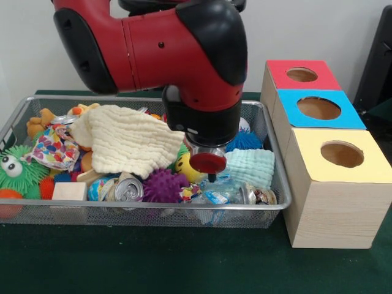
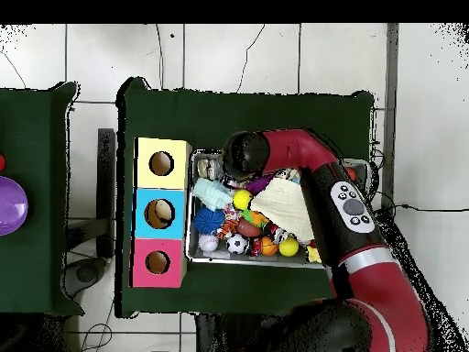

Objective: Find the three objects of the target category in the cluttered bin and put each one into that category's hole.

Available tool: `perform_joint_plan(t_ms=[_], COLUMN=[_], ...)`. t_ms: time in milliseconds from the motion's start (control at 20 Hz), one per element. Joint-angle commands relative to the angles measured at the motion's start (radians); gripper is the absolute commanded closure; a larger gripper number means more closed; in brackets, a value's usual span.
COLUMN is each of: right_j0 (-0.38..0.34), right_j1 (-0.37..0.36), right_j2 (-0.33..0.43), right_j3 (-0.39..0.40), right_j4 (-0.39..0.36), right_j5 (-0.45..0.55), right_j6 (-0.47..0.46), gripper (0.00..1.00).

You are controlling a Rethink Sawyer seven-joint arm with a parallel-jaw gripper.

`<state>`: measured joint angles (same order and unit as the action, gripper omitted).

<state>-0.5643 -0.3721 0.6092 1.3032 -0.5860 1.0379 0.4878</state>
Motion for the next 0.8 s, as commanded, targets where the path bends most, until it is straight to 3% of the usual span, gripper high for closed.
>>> perform_joint_plan(t_ms=[50,350,800], right_j0=[-0.002,0.031,0.050], right_j1=[-0.164,-0.242,-0.221], right_j2=[-0.044,-0.066,-0.075], right_j3=[0.220,0.277,0.277], right_j4=[0.100,0.154,0.168], right_j5=[0.095,0.038,-0.060], right_j6=[0.188,0.244,0.229], gripper=[1.00,1.00,1.00])
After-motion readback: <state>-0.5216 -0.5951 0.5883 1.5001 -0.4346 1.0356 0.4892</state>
